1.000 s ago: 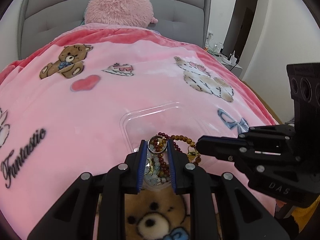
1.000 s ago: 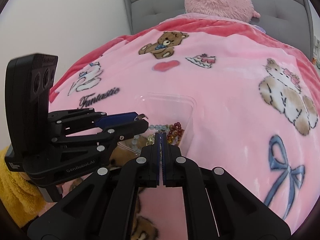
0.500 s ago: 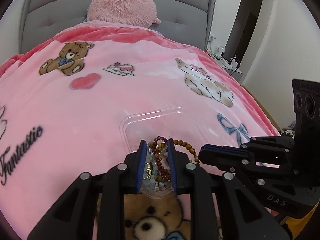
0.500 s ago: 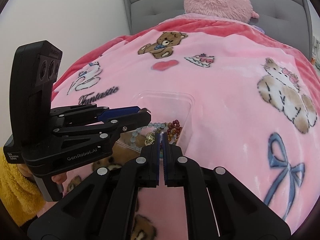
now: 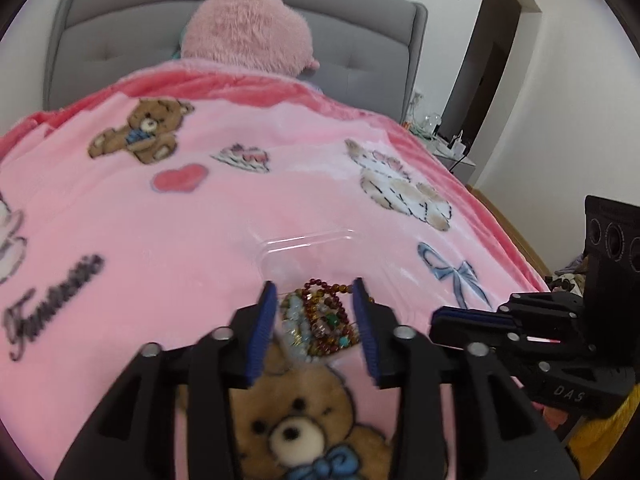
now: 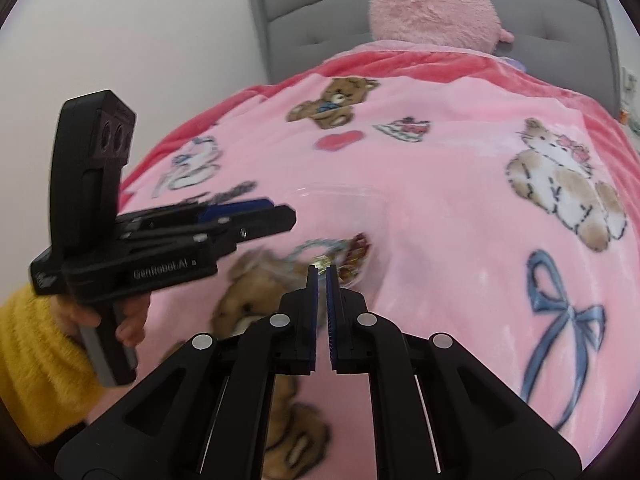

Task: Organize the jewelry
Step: 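Grasp the purple bead bracelet with the left tool while the right tool grasps a small silver stud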

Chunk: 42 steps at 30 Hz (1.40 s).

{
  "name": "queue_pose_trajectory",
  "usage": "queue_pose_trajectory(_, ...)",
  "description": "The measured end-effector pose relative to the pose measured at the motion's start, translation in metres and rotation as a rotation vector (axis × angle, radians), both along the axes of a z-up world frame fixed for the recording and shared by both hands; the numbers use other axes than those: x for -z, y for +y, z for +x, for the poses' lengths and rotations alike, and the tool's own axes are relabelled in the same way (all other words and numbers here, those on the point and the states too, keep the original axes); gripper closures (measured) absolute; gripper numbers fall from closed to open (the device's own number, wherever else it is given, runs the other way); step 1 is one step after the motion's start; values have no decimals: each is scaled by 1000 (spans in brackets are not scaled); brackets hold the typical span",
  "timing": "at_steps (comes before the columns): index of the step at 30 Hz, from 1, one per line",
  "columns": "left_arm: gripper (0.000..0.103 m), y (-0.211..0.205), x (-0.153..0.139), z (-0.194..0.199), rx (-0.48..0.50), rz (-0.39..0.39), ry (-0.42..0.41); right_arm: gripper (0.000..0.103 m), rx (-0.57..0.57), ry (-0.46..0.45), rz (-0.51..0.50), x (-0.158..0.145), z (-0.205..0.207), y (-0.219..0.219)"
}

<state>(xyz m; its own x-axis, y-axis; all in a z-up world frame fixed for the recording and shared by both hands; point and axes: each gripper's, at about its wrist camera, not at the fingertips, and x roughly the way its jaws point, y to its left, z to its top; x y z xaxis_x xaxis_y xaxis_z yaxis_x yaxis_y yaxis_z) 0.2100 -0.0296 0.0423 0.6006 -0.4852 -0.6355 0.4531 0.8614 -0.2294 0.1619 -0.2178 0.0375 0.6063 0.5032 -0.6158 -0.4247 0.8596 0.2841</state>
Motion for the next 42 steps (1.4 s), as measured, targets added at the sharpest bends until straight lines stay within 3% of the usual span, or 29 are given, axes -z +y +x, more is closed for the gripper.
queue_pose_trajectory(1,56,8,-3,-8,1,-4,-3,77,-10,-6,4,-2,-5,1)
queue_pose_trajectory(2,55,15,-6,-14,-2,0,-7,74,-22,-15,12,-4,-13,2)
queue_pose_trajectory(10,42,63,-5,-83,-11,119,-2,71,-120,-10,19,-10,-51,26)
queue_pose_trajectory(12,42,74,-1,-99,-3,135,16,66,-135,-7,19,-9,-56,32)
queue_pose_trajectory(22,41,89,36,-146,51,169,97,68,-247,68,-61,20,-65,84)
queue_pose_trajectory(30,56,81,69,-146,66,189,165,76,-281,139,-139,56,-58,105)
queue_pose_trajectory(39,74,80,81,-142,67,195,192,76,-302,142,-170,68,-52,120)
queue_pose_trajectory(42,81,79,81,-142,74,190,193,82,-312,142,-203,73,-52,126)
